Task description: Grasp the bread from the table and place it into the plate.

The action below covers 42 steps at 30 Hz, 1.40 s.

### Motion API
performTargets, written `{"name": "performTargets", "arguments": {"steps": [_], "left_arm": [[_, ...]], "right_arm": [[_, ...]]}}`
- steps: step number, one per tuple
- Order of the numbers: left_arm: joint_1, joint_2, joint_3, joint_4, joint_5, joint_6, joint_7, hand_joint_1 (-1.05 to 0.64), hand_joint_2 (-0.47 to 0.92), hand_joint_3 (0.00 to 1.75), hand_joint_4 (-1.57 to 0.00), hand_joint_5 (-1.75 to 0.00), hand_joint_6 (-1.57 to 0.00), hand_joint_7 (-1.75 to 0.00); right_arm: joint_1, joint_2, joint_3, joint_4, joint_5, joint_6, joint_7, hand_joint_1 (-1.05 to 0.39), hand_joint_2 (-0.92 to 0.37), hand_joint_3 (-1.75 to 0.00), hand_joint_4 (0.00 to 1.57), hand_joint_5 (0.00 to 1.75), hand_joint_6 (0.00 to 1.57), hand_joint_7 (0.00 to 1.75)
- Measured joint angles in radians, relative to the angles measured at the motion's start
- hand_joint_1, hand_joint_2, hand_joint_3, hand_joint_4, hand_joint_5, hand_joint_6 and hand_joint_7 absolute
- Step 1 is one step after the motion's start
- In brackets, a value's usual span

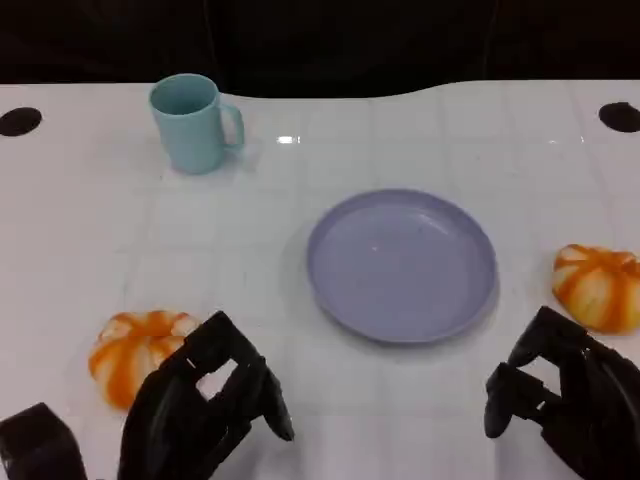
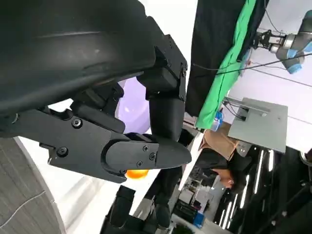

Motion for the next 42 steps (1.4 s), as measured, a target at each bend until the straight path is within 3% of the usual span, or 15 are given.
{"name": "performTargets", "arguments": {"steps": [2,4,6,8,9,10,11,14,21,26,33,42], "left_arm": [[0.000,0.000,0.002,0.000,-0.001,-0.001,0.000,-0.58,0.92,0.35,-0.75,-1.75,-0.55,-1.62],[0.000,0.000,0.005,-0.001,-0.002,-0.005,0.000,-0.60,0.92,0.33,-0.66,-1.72,-0.59,-1.32],[-0.003,0.006,0.008,-0.004,0.001,-0.019,-0.001,-0.61,0.92,0.33,-0.60,-1.67,-0.60,-1.16],[-0.011,0.023,0.009,-0.009,0.013,-0.040,-0.010,-0.62,0.92,0.33,-0.58,-1.63,-0.61,-1.06],[-0.017,0.032,0.009,-0.011,0.020,-0.050,-0.014,-0.61,0.92,0.31,-0.58,-1.55,-0.64,-0.93],[-0.022,0.041,0.009,-0.015,0.031,-0.058,-0.016,-0.59,0.92,0.26,-0.58,-1.42,-0.69,-0.64],[-0.025,0.049,0.009,-0.022,0.040,-0.060,-0.016,-0.59,0.92,0.25,-0.58,-1.36,-0.71,-0.50],[-0.036,0.081,0.007,-0.047,0.073,-0.061,-0.015,-0.62,0.92,0.24,-0.49,-1.25,-0.64,-0.29],[-0.053,0.205,-0.003,-0.086,0.244,-0.102,-0.009,-0.61,0.92,0.09,-0.32,-1.06,-0.54,-0.14],[-0.066,0.325,-0.005,-0.178,0.414,-0.102,0.018,-0.59,0.92,0.05,-0.22,-0.83,-0.51,-0.04],[-0.078,0.431,-0.006,-0.254,0.620,-0.112,0.065,-0.55,0.91,0.01,-0.23,-0.60,-0.48,0.00],[-0.089,0.559,-0.006,-0.361,0.904,-0.093,0.093,-0.49,0.88,0.00,-0.13,-0.29,-0.32,0.00]], "right_arm": [[0.000,0.000,0.000,0.000,0.000,0.000,-0.001,-0.59,-0.92,-0.32,0.75,1.75,0.62,1.56],[0.001,0.000,0.000,-0.001,0.000,0.000,-0.001,-0.59,-0.92,-0.32,0.75,1.75,0.62,1.56],[0.001,0.000,0.000,-0.002,0.000,0.000,-0.002,-0.58,-0.92,-0.33,0.75,1.75,0.62,1.57],[0.001,0.000,0.001,-0.002,0.001,0.000,-0.001,-0.58,-0.92,-0.33,0.74,1.75,0.61,1.57],[0.001,0.000,0.000,-0.002,0.001,0.000,0.000,-0.58,-0.92,-0.33,0.74,1.75,0.61,1.57],[0.001,0.000,0.001,-0.002,0.001,0.000,0.001,-0.59,-0.92,-0.33,0.74,1.75,0.61,1.57],[0.001,0.000,0.001,-0.002,0.001,0.000,0.001,-0.59,-0.92,-0.32,0.74,1.75,0.61,1.58],[0.001,0.000,0.001,-0.003,0.001,0.001,0.000,-0.59,-0.92,-0.32,0.74,1.75,0.61,1.58],[0.001,0.000,0.001,-0.006,0.001,0.002,-0.001,-0.59,-0.92,-0.31,0.75,1.75,0.62,1.57],[0.001,0.001,0.001,-0.005,0.001,0.002,0.001,-0.59,-0.92,-0.33,0.74,1.75,0.60,1.58],[0.001,0.000,0.000,-0.006,0.004,0.004,0.003,-0.59,-0.92,-0.30,0.75,1.75,0.62,1.57],[0.001,-0.001,0.000,-0.006,0.004,0.004,0.004,-0.58,-0.92,-0.34,0.74,1.75,0.60,1.58]]}}
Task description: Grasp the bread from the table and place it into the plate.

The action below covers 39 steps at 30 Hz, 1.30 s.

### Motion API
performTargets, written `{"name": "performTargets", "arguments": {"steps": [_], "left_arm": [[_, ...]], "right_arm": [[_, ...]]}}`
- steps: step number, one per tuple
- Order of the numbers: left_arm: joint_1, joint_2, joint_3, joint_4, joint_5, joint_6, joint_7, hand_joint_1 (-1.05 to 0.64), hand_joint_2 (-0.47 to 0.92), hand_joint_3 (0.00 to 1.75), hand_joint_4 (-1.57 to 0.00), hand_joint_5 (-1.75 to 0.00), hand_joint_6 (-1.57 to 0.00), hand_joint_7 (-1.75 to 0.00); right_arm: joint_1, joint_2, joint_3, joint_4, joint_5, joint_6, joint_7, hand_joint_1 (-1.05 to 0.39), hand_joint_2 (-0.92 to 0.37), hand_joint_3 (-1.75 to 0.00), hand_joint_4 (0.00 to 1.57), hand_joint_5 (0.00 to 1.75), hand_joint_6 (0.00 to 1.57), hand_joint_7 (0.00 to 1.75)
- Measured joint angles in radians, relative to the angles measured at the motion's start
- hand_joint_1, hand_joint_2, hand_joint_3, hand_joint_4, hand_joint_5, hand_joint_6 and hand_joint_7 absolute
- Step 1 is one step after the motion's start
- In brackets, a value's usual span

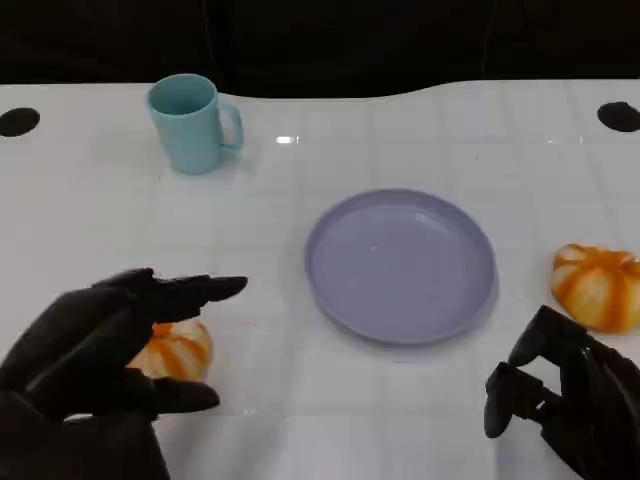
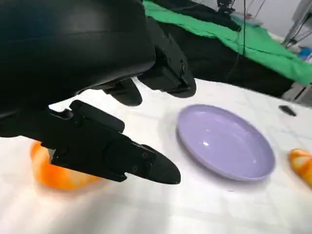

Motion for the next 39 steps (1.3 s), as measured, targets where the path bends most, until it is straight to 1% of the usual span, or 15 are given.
{"name": "performTargets", "arguments": {"steps": [2,7,11,14,18,22,24,28,33,37,39], "left_arm": [[-0.008,0.015,-0.001,-0.027,0.045,0.035,-0.004,-0.51,0.88,0.00,-0.10,-0.23,-0.28,0.00],[-0.032,0.066,-0.027,-0.054,0.168,0.104,-0.034,-0.54,0.87,0.00,-0.08,-0.16,-0.24,0.00],[-0.051,0.096,-0.088,-0.062,0.329,0.146,-0.060,-0.51,0.85,0.00,-0.06,-0.13,-0.21,0.00],[-0.081,0.103,-0.122,-0.043,0.368,0.163,-0.091,-0.50,0.84,0.00,-0.06,-0.11,-0.19,0.00],[-0.128,0.103,-0.171,0.023,0.398,0.185,-0.120,-0.49,0.82,0.00,-0.06,-0.10,-0.16,0.00],[-0.180,0.103,-0.217,0.108,0.414,0.193,-0.124,-0.51,0.83,0.00,-0.05,-0.08,-0.14,0.00],[-0.205,0.102,-0.241,0.152,0.423,0.199,-0.124,-0.55,0.85,0.01,-0.06,-0.08,-0.11,0.00],[-0.283,0.095,-0.295,0.294,0.428,0.196,-0.122,-0.57,0.85,0.00,-0.06,-0.08,-0.10,0.00],[-0.362,0.060,-0.344,0.450,0.423,0.203,-0.115,-0.52,0.84,0.00,-0.09,-0.09,-0.11,-0.01],[-0.423,0.017,-0.374,0.615,0.401,0.198,-0.058,-0.53,0.84,0.00,-0.10,-0.09,-0.13,-0.01],[-0.448,0.009,-0.390,0.670,0.394,0.186,-0.031,-0.54,0.85,0.00,-0.11,-0.09,-0.14,-0.02]], "right_arm": [[0.000,0.000,0.000,0.000,-0.001,-0.001,0.000,-0.58,-0.92,-0.35,0.74,1.75,0.60,1.59],[0.000,0.002,0.000,0.000,-0.001,-0.002,0.001,-0.58,-0.92,-0.34,0.74,1.75,0.60,1.59],[0.000,0.004,0.000,0.000,0.000,-0.002,0.002,-0.58,-0.92,-0.33,0.74,1.75,0.61,1.58],[0.000,0.004,0.001,-0.001,-0.001,-0.002,0.001,-0.58,-0.92,-0.33,0.75,1.75,0.62,1.58],[0.002,0.005,0.002,-0.009,-0.001,-0.002,0.000,-0.59,-0.92,-0.33,0.76,1.75,0.63,1.59],[0.004,0.005,0.001,-0.013,-0.001,-0.001,-0.002,-0.59,-0.92,-0.33,0.76,1.75,0.63,1.59],[0.005,0.005,0.001,-0.014,-0.001,0.000,-0.002,-0.59,-0.92,-0.33,0.75,1.75,0.63,1.59],[0.006,0.003,0.000,-0.016,0.001,0.002,-0.002,-0.59,-0.92,-0.33,0.75,1.75,0.62,1.58],[0.008,0.002,-0.001,-0.016,0.001,-0.001,0.002,-0.59,-0.92,-0.34,0.75,1.75,0.61,1.59],[0.011,0.002,-0.001,-0.019,0.001,-0.001,0.000,-0.59,-0.92,-0.34,0.75,1.75,0.61,1.58],[0.012,0.002,-0.001,-0.020,0.001,-0.001,0.000,-0.59,-0.92,-0.34,0.75,1.75,0.62,1.58]]}}
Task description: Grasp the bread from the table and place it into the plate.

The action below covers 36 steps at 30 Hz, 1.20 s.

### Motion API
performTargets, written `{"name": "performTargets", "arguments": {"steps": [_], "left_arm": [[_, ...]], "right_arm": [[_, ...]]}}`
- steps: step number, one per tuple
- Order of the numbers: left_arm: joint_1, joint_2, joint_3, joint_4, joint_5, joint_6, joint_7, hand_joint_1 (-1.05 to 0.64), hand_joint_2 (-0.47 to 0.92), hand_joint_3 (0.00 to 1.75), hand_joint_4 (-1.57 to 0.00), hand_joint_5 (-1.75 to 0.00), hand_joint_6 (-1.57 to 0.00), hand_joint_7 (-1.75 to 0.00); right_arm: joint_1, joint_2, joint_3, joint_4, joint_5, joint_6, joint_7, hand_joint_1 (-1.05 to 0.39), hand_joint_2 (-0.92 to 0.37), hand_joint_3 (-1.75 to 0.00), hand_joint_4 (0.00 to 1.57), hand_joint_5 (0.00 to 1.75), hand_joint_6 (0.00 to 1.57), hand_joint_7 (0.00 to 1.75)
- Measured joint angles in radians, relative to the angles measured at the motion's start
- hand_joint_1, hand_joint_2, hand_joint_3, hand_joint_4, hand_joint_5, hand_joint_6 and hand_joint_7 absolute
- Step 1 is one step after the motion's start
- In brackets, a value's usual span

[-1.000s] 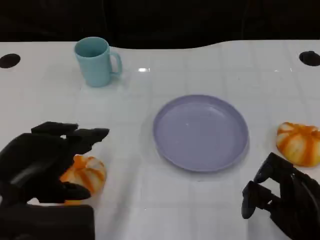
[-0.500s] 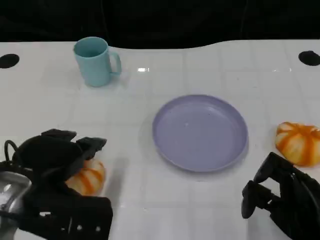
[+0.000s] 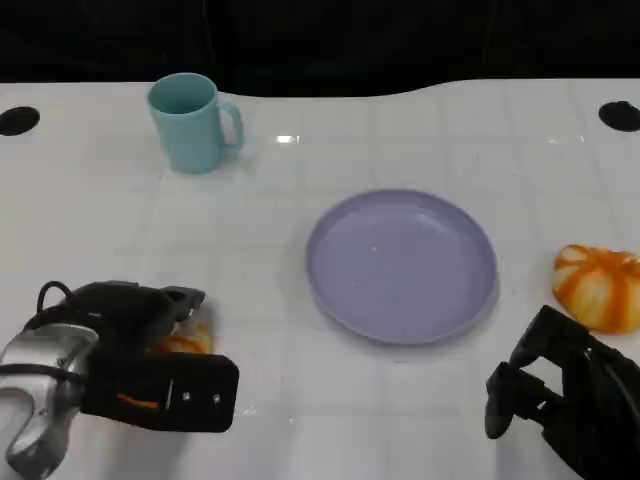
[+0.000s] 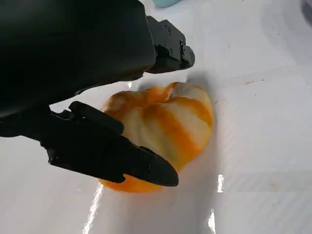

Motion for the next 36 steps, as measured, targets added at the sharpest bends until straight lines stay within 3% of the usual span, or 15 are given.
{"name": "performTargets", "arguments": {"steps": [5,8,9,12,14,15,16,17,18,19,21,24,27,30,36], "left_arm": [[-0.045,-0.013,-0.021,0.131,-0.022,-0.053,0.089,-0.53,0.85,0.00,-0.16,-0.12,-0.19,-0.03],[-0.063,-0.021,-0.027,0.182,-0.046,-0.064,0.119,-0.42,0.86,0.00,-0.24,-0.17,-0.29,-0.07],[-0.069,-0.025,-0.029,0.197,-0.051,-0.065,0.124,-0.37,0.87,0.01,-0.35,-0.29,-0.39,-0.09],[-0.076,-0.028,-0.030,0.224,-0.076,-0.085,0.157,-0.27,0.92,0.09,-0.45,-1.19,-0.75,-0.11],[-0.076,-0.028,-0.029,0.237,-0.080,-0.110,0.214,-0.25,0.92,0.13,-0.56,-1.42,-0.93,-0.19],[-0.074,-0.028,-0.029,0.247,-0.085,-0.128,0.252,-0.26,0.92,0.19,-0.64,-1.53,-0.98,-0.41],[-0.071,-0.028,-0.027,0.258,-0.089,-0.149,0.291,-0.26,0.92,0.26,-0.72,-1.66,-0.92,-0.77],[-0.067,-0.028,-0.022,0.273,-0.093,-0.174,0.334,-0.25,0.92,0.30,-0.76,-1.70,-0.87,-0.98],[-0.062,-0.029,-0.018,0.288,-0.101,-0.200,0.381,-0.24,0.92,0.36,-0.85,-1.73,-0.76,-1.43],[-0.059,-0.029,-0.014,0.304,-0.106,-0.227,0.433,-0.23,0.92,0.38,-0.88,-1.74,-0.72,-1.58],[-0.055,-0.032,-0.010,0.333,-0.109,-0.276,0.528,-0.21,0.91,0.47,-0.91,-1.74,-0.70,-1.71],[-0.052,-0.040,-0.007,0.373,-0.113,-0.344,0.659,-0.21,0.84,0.66,-0.90,-1.75,-0.67,-1.74],[-0.052,-0.046,-0.007,0.399,-0.112,-0.383,0.741,-0.20,0.79,0.74,-0.90,-1.75,-0.65,-1.75],[-0.052,-0.047,-0.009,0.399,-0.111,-0.392,0.756,-0.20,0.79,0.75,-0.90,-1.75,-0.65,-1.75],[-0.051,-0.047,-0.008,0.380,-0.116,-0.405,0.764,-0.19,0.68,0.96,-0.90,-1.75,-0.67,-1.75]], "right_arm": [[0.002,-0.001,0.000,-0.007,0.000,0.000,-0.001,-0.58,-0.92,-0.36,0.74,1.75,0.61,1.58],[0.003,-0.001,0.000,-0.007,0.000,0.000,-0.001,-0.58,-0.92,-0.36,0.74,1.75,0.61,1.58],[0.003,-0.001,0.000,-0.008,0.001,0.001,-0.001,-0.58,-0.92,-0.36,0.74,1.75,0.61,1.58],[0.003,-0.003,0.000,-0.011,0.001,0.009,-0.003,-0.58,-0.92,-0.36,0.74,1.75,0.61,1.58],[0.004,-0.004,0.000,-0.012,0.001,0.011,-0.005,-0.58,-0.92,-0.36,0.75,1.75,0.61,1.59],[0.004,-0.004,0.000,-0.013,0.001,0.012,-0.005,-0.58,-0.92,-0.36,0.74,1.75,0.61,1.58],[0.004,-0.005,0.000,-0.013,0.001,0.013,-0.004,-0.58,-0.92,-0.36,0.74,1.75,0.61,1.58],[0.004,-0.006,0.000,-0.013,0.001,0.014,-0.004,-0.58,-0.92,-0.36,0.74,1.75,0.61,1.58],[0.004,-0.007,-0.001,-0.013,0.002,0.014,-0.004,-0.58,-0.92,-0.36,0.74,1.75,0.61,1.58],[0.004,-0.008,-0.001,-0.013,0.002,0.015,-0.004,-0.58,-0.92,-0.36,0.74,1.75,0.61,1.58],[0.004,-0.008,-0.001,-0.014,0.002,0.015,-0.005,-0.59,-0.92,-0.36,0.74,1.75,0.61,1.59],[0.004,-0.008,-0.001,-0.014,0.002,0.015,-0.006,-0.59,-0.92,-0.36,0.74,1.75,0.61,1.59],[0.004,-0.009,-0.001,-0.015,0.002,0.015,-0.006,-0.59,-0.92,-0.37,0.74,1.75,0.61,1.60],[0.004,-0.011,-0.001,-0.015,0.002,0.015,-0.006,-0.59,-0.92,-0.37,0.74,1.75,0.61,1.60],[0.004,-0.011,-0.002,-0.018,0.003,0.018,-0.012,-0.59,-0.92,-0.36,0.74,1.75,0.61,1.59]]}}
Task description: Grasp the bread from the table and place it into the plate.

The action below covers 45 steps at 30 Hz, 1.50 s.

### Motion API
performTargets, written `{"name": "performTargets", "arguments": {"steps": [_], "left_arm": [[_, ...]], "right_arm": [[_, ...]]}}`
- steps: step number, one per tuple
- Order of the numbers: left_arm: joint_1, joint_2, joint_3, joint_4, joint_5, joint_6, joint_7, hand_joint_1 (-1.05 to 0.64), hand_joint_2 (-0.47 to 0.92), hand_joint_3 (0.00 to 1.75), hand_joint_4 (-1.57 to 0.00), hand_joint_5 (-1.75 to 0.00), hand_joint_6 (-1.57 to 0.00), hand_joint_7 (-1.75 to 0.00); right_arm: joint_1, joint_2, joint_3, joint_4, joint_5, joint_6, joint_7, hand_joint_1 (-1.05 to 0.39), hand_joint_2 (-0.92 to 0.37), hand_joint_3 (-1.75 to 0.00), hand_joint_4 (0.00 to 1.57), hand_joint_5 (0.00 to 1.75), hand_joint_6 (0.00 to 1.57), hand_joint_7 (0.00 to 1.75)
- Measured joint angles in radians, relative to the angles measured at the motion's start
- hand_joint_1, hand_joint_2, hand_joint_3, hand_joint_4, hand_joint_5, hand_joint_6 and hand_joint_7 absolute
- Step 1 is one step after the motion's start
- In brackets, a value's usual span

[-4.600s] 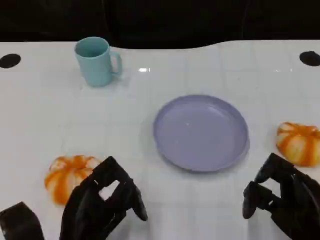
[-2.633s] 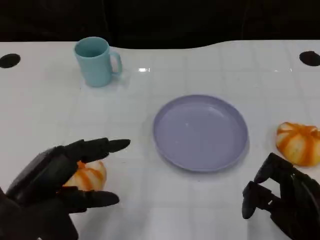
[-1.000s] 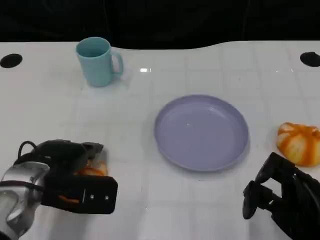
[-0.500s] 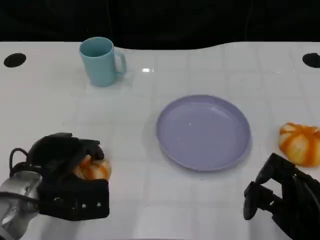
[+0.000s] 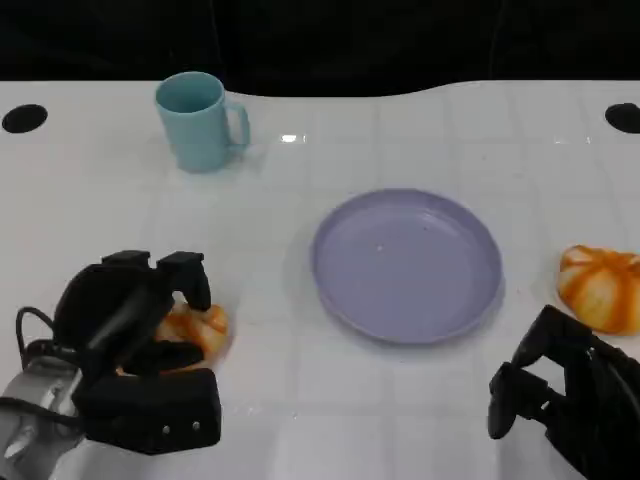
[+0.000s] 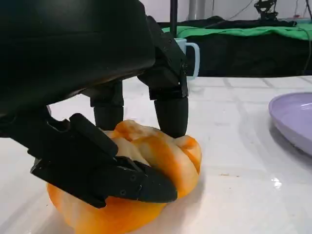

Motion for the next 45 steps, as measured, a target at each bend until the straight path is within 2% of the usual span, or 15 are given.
{"name": "performTargets", "arguments": {"steps": [8,13,14,16,19,23,29,33,40,45], "left_arm": [[0.003,-0.009,0.018,-0.080,-0.056,-0.045,-0.017,-0.18,0.57,1.13,-0.87,-1.75,-0.67,-1.75],[-0.009,-0.020,0.042,-0.128,-0.103,-0.045,-0.078,-0.22,0.62,0.91,-0.86,-1.75,-0.63,-1.75],[-0.016,-0.025,0.047,-0.134,-0.116,-0.042,-0.092,-0.21,0.62,0.93,-0.85,-1.75,-0.63,-1.75],[-0.037,-0.032,0.056,-0.141,-0.134,-0.037,-0.123,-0.19,0.57,1.09,-0.85,-1.75,-0.66,-1.75],[-0.075,-0.052,0.072,-0.142,-0.167,-0.027,-0.167,-0.17,0.50,1.23,-0.89,-1.75,-0.72,-1.75],[-0.117,-0.079,0.074,-0.141,-0.170,-0.013,-0.199,-0.20,0.43,1.26,-0.88,-1.75,-0.71,-1.75],[-0.189,-0.135,0.073,-0.088,-0.170,-0.029,-0.207,-0.18,0.42,1.27,-0.88,-1.75,-0.71,-1.75],[-0.236,-0.168,0.064,-0.033,-0.164,-0.046,-0.202,-0.15,0.43,1.21,-0.85,-1.75,-0.67,-1.75],[-0.325,-0.228,0.031,0.050,-0.142,-0.066,-0.166,-0.16,0.44,1.32,-0.91,-1.75,-0.70,-1.75],[-0.366,-0.274,0.000,0.104,-0.122,-0.079,-0.135,-0.15,0.43,1.33,-0.94,-1.75,-0.72,-1.75]], "right_arm": [[-0.003,-0.001,-0.003,0.002,0.001,0.000,0.000,-0.59,-0.92,-0.36,0.75,1.75,0.61,1.58],[-0.007,-0.002,-0.004,0.015,0.000,-0.003,0.009,-0.60,-0.92,-0.35,0.75,1.75,0.62,1.58],[-0.008,-0.002,-0.004,0.017,0.000,-0.003,0.009,-0.60,-0.92,-0.35,0.75,1.75,0.62,1.58],[-0.009,-0.002,-0.004,0.019,0.000,-0.003,0.009,-0.60,-0.92,-0.34,0.75,1.75,0.62,1.58],[-0.009,-0.001,-0.004,0.023,0.000,-0.004,0.009,-0.60,-0.92,-0.34,0.75,1.75,0.62,1.58],[-0.011,-0.001,-0.004,0.027,0.001,-0.007,0.015,-0.60,-0.92,-0.34,0.75,1.75,0.61,1.58],[-0.011,0.001,-0.003,0.027,0.001,-0.007,0.010,-0.59,-0.92,-0.32,0.74,1.75,0.62,1.56],[-0.011,0.001,-0.004,0.027,0.000,-0.007,0.009,-0.59,-0.92,-0.34,0.74,1.75,0.61,1.57],[-0.010,0.001,-0.004,0.027,0.001,-0.012,0.010,-0.59,-0.92,-0.34,0.75,1.75,0.62,1.58],[-0.010,0.001,-0.004,0.027,0.001,-0.012,0.010,-0.59,-0.92,-0.34,0.75,1.75,0.62,1.58]]}}
